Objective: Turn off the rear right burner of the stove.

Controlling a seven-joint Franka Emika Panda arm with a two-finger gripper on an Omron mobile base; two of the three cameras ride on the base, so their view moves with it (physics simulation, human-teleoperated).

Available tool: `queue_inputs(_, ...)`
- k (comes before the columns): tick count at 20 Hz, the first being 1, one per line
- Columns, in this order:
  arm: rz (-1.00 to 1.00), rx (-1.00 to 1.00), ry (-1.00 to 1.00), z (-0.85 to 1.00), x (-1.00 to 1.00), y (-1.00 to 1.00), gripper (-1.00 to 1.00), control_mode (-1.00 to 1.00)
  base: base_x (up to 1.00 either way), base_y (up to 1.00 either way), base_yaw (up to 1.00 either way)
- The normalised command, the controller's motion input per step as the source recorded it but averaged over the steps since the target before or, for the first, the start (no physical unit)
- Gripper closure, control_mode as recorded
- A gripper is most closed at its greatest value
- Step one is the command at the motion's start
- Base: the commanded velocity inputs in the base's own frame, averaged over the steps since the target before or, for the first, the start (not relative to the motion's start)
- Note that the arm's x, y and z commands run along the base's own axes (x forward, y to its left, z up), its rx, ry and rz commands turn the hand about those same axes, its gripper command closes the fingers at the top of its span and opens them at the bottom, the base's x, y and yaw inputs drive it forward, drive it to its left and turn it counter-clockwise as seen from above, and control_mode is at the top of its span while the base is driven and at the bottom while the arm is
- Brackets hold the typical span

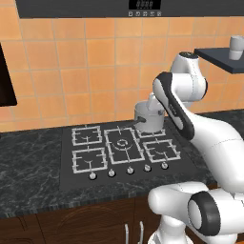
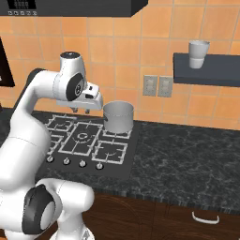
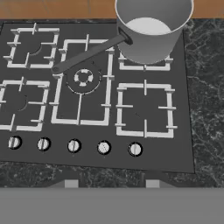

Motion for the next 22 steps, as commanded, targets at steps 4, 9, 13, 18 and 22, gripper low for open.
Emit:
queue_inputs(4,0.00,-0.01,0.03,-0.10,-0.13,0.05,-1.00,-1.00,0.00,0.00,0.00)
queue_inputs(9,0.00,-0.07,0.22,-0.64,-0.20,0.46,-1.00,-1.00,0.00,0.00,0.00)
queue_inputs(13,0.01,-0.12,0.40,-1.00,-0.01,0.59,-1.00,-1.00,0.00,0.00,0.00)
queue_inputs(18,0.00,-0.06,0.27,-0.95,0.04,0.12,-1.00,-1.00,0.00,0.00,0.00)
queue_inputs(22,0.00,-0.10,0.13,-0.79,0.09,0.00,-1.00,-1.00,0.00,0.00,0.00)
